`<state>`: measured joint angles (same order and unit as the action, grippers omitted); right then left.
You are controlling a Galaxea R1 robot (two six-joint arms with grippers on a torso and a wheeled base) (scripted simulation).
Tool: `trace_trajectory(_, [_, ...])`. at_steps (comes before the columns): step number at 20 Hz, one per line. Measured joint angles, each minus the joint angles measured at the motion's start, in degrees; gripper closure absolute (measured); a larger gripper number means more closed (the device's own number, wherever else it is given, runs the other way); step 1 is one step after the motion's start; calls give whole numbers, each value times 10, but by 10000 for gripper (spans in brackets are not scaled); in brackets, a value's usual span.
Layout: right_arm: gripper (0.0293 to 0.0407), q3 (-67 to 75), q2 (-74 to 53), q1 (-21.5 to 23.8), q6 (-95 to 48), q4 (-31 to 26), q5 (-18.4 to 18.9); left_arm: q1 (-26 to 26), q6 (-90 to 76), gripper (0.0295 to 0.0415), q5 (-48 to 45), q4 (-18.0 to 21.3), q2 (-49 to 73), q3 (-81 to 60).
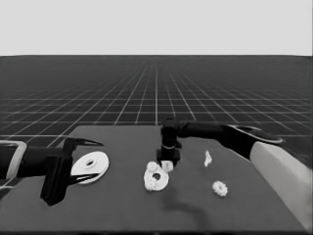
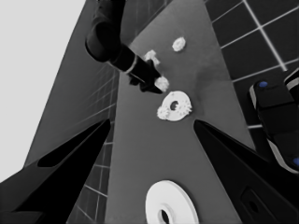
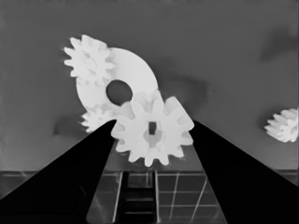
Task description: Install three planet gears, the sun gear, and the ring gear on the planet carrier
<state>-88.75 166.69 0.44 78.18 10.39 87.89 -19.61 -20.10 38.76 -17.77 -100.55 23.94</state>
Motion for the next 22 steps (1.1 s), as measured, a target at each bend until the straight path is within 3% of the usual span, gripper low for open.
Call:
trace_trajectory(2, [387, -6, 3, 0, -2, 0, 0, 0, 0, 326, 0, 0, 0, 0])
trace_trajectory(5, [387, -50, 16, -72, -29, 68, -23, 0, 0, 326, 0, 0, 0, 0])
trace_trajectory(12, [387, -66, 20, -88, -38, 83, -32, 0, 0, 326, 0, 0, 0, 0])
trace_trajectory(14, [328, -67, 21, -89, -38, 83, -32, 0, 0, 326, 0, 0, 0, 0])
trace_trajectory(15, [319, -67, 21, -89, -38, 83, -32, 0, 0, 326, 0, 0, 0, 0])
trace_trajectory(22, [315, -67, 21, -89, -38, 83, -32, 0, 0, 326, 0, 0, 0, 0])
